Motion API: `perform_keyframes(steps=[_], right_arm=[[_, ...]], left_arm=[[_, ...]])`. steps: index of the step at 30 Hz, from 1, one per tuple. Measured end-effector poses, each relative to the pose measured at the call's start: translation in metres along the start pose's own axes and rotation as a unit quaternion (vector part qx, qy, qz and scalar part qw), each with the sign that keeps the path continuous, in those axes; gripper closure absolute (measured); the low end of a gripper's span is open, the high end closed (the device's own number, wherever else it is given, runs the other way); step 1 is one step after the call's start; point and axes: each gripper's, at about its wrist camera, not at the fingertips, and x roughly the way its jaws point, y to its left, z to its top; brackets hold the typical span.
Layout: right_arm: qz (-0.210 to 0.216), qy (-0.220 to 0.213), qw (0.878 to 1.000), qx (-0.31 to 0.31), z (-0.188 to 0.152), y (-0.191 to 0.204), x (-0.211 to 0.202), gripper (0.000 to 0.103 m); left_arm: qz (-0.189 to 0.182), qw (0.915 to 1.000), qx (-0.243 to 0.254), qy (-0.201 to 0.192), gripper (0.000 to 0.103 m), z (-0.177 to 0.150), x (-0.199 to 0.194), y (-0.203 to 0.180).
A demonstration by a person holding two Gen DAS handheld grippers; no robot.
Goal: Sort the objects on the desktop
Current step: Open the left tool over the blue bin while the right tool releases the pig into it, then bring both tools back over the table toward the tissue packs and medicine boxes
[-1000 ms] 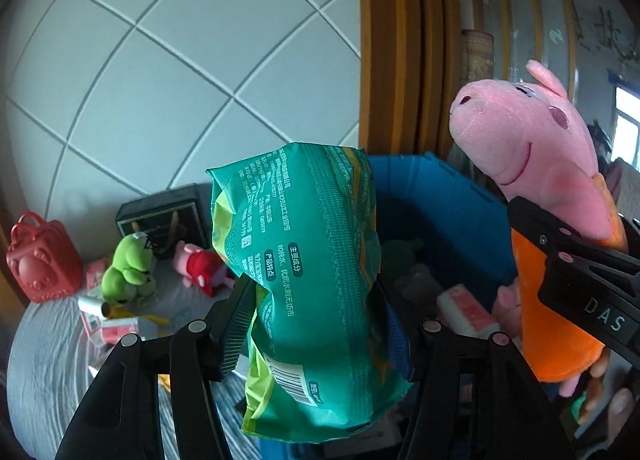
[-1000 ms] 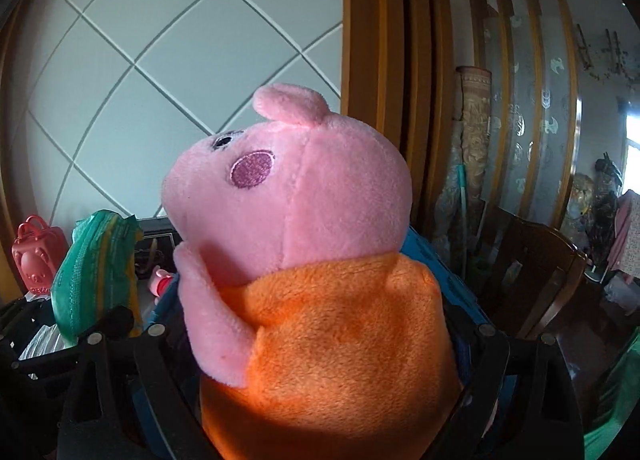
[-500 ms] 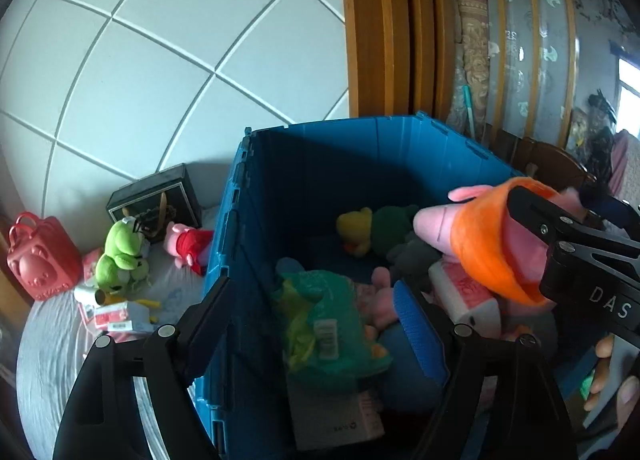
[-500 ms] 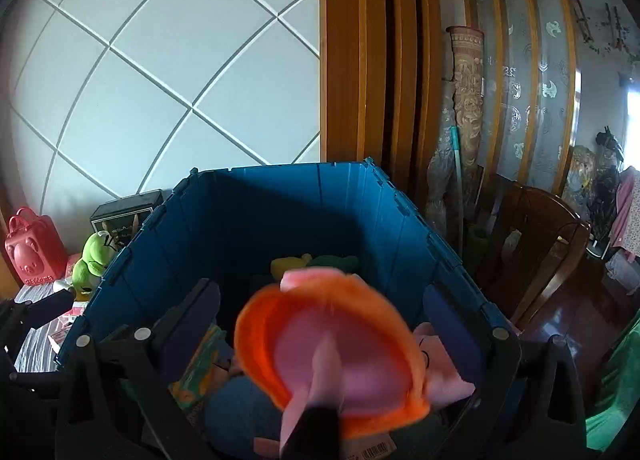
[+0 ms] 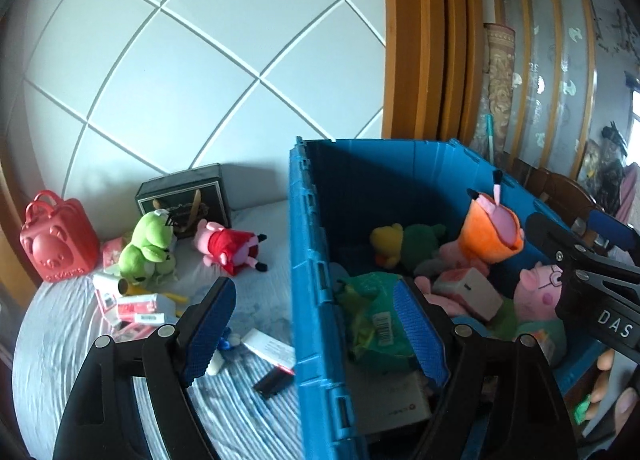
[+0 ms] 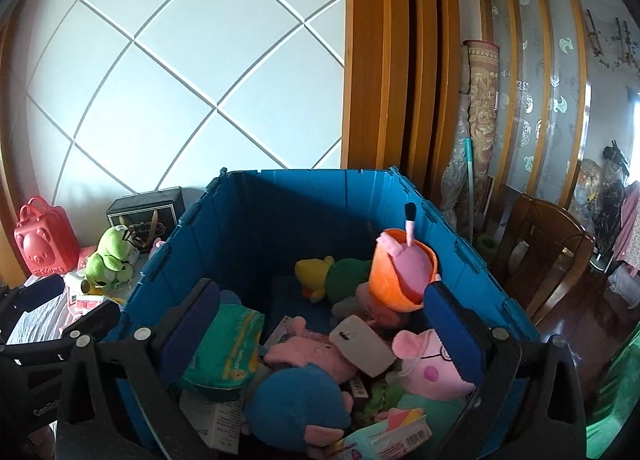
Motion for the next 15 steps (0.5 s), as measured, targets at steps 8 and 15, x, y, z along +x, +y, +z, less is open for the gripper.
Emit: perform_keyframes(steps=[8, 15], right_arm=[[0.053, -0.031, 0.998, -0.022, 0.007, 0.11, -0.03, 0.0], [0.11, -0.003, 0.993, -0.052, -0.011, 0.234, -0.013, 0.0]], left_arm=[[0.045, 0.9984, -0.035, -0.001, 0.019, -0.023, -0.029, 0.12], [0.107, 0.991, -0.061, 0.052, 0.019, -0.064, -0.024, 0.238]])
